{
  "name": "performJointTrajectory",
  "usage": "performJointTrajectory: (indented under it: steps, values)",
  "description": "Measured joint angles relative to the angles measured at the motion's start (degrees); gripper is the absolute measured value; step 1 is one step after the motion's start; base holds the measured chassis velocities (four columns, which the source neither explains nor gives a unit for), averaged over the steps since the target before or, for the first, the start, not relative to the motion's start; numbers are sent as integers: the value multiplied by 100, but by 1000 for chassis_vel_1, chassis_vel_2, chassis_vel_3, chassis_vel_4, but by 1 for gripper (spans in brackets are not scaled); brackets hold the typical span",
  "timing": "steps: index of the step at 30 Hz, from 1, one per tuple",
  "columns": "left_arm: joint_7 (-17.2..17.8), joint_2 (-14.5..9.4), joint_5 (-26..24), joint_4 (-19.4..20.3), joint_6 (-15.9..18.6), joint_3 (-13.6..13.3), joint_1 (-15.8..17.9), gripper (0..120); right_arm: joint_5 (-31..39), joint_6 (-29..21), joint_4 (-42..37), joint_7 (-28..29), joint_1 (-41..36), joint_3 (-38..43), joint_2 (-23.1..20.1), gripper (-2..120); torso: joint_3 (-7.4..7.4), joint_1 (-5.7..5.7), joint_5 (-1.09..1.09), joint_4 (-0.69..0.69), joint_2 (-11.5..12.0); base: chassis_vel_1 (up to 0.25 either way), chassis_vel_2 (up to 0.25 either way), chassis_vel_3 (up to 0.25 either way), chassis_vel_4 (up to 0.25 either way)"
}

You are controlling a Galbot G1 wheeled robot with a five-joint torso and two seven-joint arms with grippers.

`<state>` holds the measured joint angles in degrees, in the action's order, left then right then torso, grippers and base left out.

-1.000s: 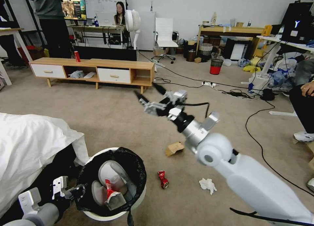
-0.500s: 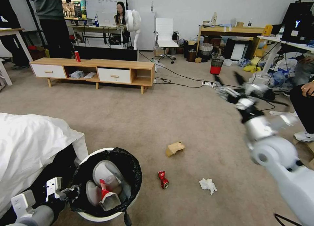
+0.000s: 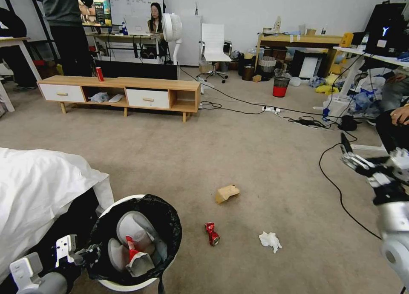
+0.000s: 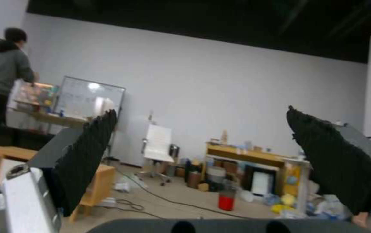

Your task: Pick up the trash bin, then pick up the garbage from the floor and place it into the trash bin.

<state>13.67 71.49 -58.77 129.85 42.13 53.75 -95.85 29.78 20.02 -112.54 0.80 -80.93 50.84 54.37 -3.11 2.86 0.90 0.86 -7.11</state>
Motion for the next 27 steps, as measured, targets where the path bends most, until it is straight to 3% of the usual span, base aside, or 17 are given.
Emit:
performJointTrajectory:
  steps: [7,27]
  values:
    - [-37,29,28,0,0,-11,-25,1,-146,125,24,-7,-115,-36,291,100,0,0,0,-1,0,0,0,0,0]
    - [-93,69,69,1,0,-7,-33,1,-254,132,2,-16,-122,-124,603,100,-1,1,0,0,0,-32,37,35,-38]
